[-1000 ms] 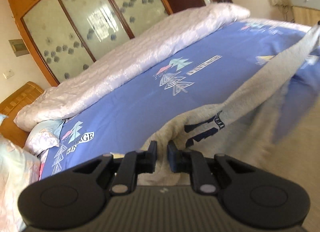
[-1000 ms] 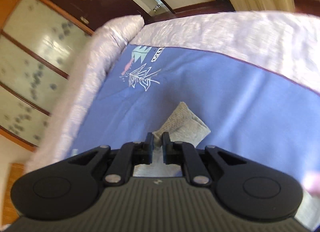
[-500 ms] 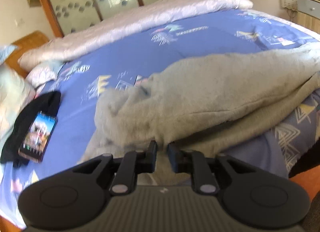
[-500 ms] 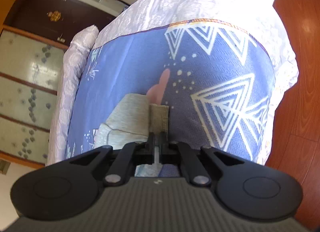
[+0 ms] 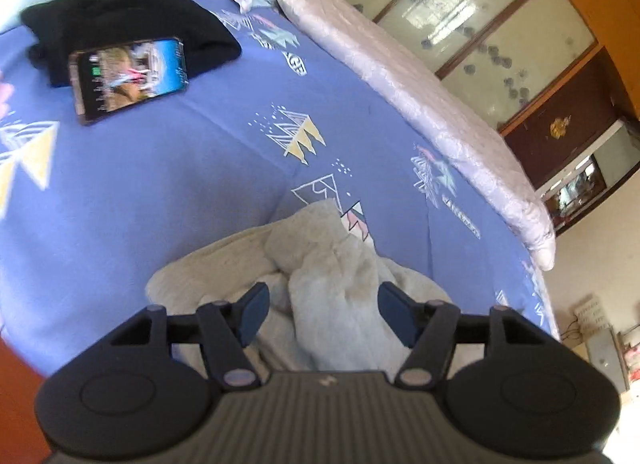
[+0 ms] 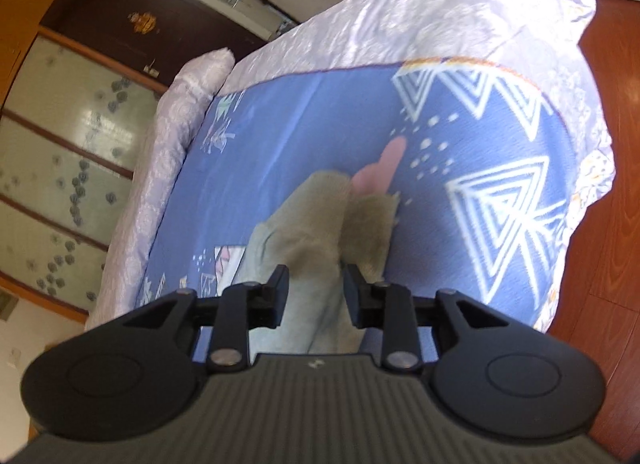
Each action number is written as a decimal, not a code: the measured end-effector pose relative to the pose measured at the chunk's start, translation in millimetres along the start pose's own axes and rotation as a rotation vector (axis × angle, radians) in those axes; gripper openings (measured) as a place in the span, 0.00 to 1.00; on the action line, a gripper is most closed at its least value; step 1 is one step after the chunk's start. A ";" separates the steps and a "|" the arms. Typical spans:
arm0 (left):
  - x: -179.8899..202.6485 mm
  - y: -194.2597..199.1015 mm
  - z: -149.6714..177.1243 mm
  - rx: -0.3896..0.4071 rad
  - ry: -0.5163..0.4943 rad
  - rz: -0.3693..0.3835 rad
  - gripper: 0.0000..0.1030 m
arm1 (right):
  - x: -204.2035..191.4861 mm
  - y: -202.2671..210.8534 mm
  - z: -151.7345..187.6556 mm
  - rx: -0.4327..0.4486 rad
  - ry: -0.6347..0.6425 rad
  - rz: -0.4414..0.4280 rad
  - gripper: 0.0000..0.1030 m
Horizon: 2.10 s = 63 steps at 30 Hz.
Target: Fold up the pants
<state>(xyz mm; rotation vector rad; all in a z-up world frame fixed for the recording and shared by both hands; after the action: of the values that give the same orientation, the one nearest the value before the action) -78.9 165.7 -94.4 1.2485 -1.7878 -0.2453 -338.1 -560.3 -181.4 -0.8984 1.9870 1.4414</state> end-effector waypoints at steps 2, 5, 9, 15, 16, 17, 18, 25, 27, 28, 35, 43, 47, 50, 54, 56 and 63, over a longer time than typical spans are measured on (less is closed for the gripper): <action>0.6 -21.0 -5.8 -0.034 -0.006 -0.021 0.61 | -2.2 -5.6 2.5 -0.007 0.004 0.003 0.33; 5.7 -52.6 -9.8 -0.086 0.003 -0.024 0.63 | -6.3 -12.3 9.1 -0.023 0.003 0.004 0.33; 20.8 -71.5 -8.6 -0.098 -0.064 -0.094 0.18 | -12.7 -22.0 18.6 -0.046 0.030 0.025 0.33; 29.8 -11.3 -10.1 -0.006 -0.067 -0.011 0.09 | -23.1 -27.4 22.3 -0.028 0.186 0.117 0.12; 28.4 2.3 -10.2 0.014 -0.057 0.015 0.09 | -23.3 -25.2 20.5 -0.019 0.192 0.113 0.11; 25.9 15.6 -9.9 0.034 -0.046 0.034 0.09 | -23.3 -21.9 17.9 -0.009 0.186 0.098 0.10; 20.2 29.1 -9.0 0.055 -0.029 0.042 0.09 | -23.2 -17.4 15.2 0.007 0.181 0.087 0.09; -36.5 31.7 23.9 0.009 0.116 -0.080 0.09 | -8.4 3.9 9.2 0.088 0.209 0.138 0.04; -44.5 24.5 31.6 -0.007 0.153 -0.099 0.10 | -0.7 6.0 6.0 0.090 0.169 0.123 0.09; -45.0 22.0 33.1 -0.010 0.160 -0.101 0.10 | 2.9 7.6 3.6 0.092 0.134 0.110 0.09; -37.2 25.8 24.7 -0.004 0.161 -0.097 0.10 | 3.0 -3.6 -11.5 0.076 0.063 0.066 0.30; -21.9 44.6 1.5 0.020 0.176 -0.055 0.09 | -19.9 -3.6 -19.9 0.145 0.128 0.065 0.08; -20.9 57.5 -2.9 0.043 0.159 -0.046 0.09 | -33.3 36.5 -27.4 0.254 0.188 0.040 0.08; -33.1 49.2 7.8 0.013 0.144 -0.103 0.09 | -11.1 38.4 -25.1 0.232 0.183 0.083 0.08; -47.1 23.2 39.0 -0.082 0.059 -0.258 0.15 | 33.4 7.9 -10.0 0.122 0.117 0.206 0.13; -49.4 20.9 47.9 -0.097 0.046 -0.286 0.24 | 39.4 4.7 -3.6 0.141 0.103 0.224 0.13; -31.2 74.5 28.0 0.075 -0.021 -0.318 0.34 | 17.4 42.3 -24.5 0.324 0.135 0.270 0.39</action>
<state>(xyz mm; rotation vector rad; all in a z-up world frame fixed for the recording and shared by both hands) -146.0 217.4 -82.5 1.5887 -1.6219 -0.3746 -382.4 -578.3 -161.2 -0.6171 2.4292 1.1661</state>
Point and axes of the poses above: each gripper's, at about its wrist camera, not at the fingertips, and y roughly against the way its jaws point, x to its right, z to its underside, the point moved 6 cm from there along -y, roughly the way its jaws point, and after that the axes turned 3 degrees about z, right-handed, at the moved point
